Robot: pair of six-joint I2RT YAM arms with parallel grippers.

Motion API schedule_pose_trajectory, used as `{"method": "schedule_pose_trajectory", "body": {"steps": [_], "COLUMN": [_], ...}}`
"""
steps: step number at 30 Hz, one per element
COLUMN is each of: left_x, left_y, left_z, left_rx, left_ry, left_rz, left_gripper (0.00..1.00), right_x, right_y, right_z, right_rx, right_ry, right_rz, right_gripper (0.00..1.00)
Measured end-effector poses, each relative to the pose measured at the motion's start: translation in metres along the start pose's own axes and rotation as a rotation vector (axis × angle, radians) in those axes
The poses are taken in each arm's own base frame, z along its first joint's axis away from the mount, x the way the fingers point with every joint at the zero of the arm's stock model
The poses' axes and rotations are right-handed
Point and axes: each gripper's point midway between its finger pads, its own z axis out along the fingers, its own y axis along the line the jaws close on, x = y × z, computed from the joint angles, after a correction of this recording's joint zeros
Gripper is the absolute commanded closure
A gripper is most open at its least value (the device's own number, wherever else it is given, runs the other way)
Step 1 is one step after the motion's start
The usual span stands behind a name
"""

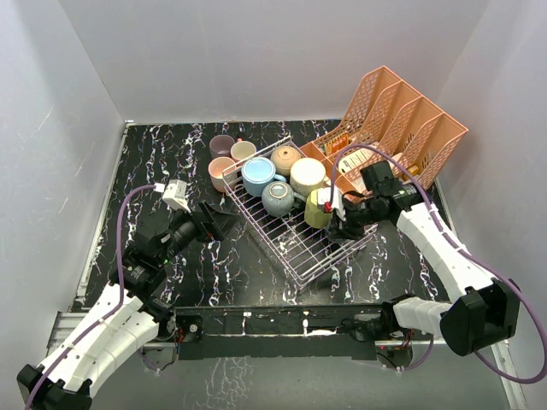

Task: Load the cups into the dish rack
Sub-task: Adjust the cup in the dish rack.

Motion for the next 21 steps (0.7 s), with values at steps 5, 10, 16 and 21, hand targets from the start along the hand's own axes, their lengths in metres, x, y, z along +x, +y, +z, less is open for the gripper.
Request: {"method": "schedule_pose_trajectory", "body": {"steps": [5, 10, 16, 21], "left_x": [0.0, 0.001, 0.001, 0.002], "left_y": [0.001, 0.002, 0.002, 0.003], "left_z": [0.002, 0.003, 0.003, 0.004], "left_rx": [-0.007, -0.013, -0.013, -0.018], "left_ry": [0.005, 0.008, 0.008, 0.014], "left_rz": [-0.004, -0.008, -0.013, -0.014], "left_gripper": [0.16, 0.16, 0.16, 0.16], "right_x": [0.013, 0.026, 0.037, 0.039], "right_y": [-0.002, -0.02, -0.035, -0.045], "right_z": [0.014, 0.019, 0.018, 0.016], "right_rx": [0.024, 0.087, 0.168, 0.225], "right_ry": [0.081, 0.144, 0.197, 0.217], "right_rz": [0.041, 0.095, 0.136, 0.148], "right_gripper": [0.77, 0.77, 0.77, 0.77]}}
